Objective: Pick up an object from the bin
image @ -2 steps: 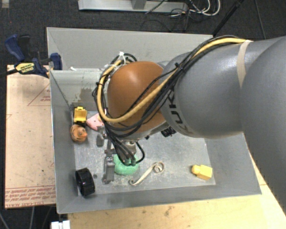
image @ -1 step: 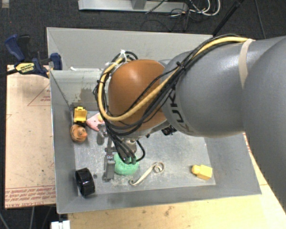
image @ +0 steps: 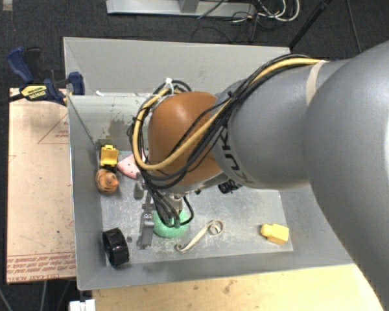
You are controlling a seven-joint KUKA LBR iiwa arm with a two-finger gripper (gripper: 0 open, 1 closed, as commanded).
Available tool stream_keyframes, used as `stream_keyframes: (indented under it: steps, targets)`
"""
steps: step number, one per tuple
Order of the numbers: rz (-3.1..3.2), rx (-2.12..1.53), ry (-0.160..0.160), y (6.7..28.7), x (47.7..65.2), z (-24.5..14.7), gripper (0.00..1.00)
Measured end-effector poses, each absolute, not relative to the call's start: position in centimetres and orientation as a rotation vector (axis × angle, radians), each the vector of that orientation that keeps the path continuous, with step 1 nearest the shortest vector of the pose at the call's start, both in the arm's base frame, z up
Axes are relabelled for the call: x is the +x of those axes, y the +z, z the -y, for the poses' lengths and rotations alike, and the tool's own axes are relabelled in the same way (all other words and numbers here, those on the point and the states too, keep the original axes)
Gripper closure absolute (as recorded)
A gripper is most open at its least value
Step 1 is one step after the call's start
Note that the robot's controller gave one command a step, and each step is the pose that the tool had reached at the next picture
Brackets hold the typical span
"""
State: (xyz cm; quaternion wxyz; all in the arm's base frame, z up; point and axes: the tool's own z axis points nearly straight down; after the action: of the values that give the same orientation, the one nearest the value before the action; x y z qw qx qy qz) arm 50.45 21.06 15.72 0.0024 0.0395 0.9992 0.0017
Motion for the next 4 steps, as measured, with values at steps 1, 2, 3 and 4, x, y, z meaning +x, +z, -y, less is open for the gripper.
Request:
stream_keyframes:
  steps: [1,2,3,4]
  targets:
    - [-3.123,0.325,0.004,11.3,51.2,-17.6,0.00]
    - [-3.141,0.073,0.000,8.2,49.2,-15.9,0.00]
    - [-3.133,0.117,0.004,7.5,48.6,-15.6,0.00]
    - [-3.144,0.099,0.000,13.0,51.3,-11.8,0.00]
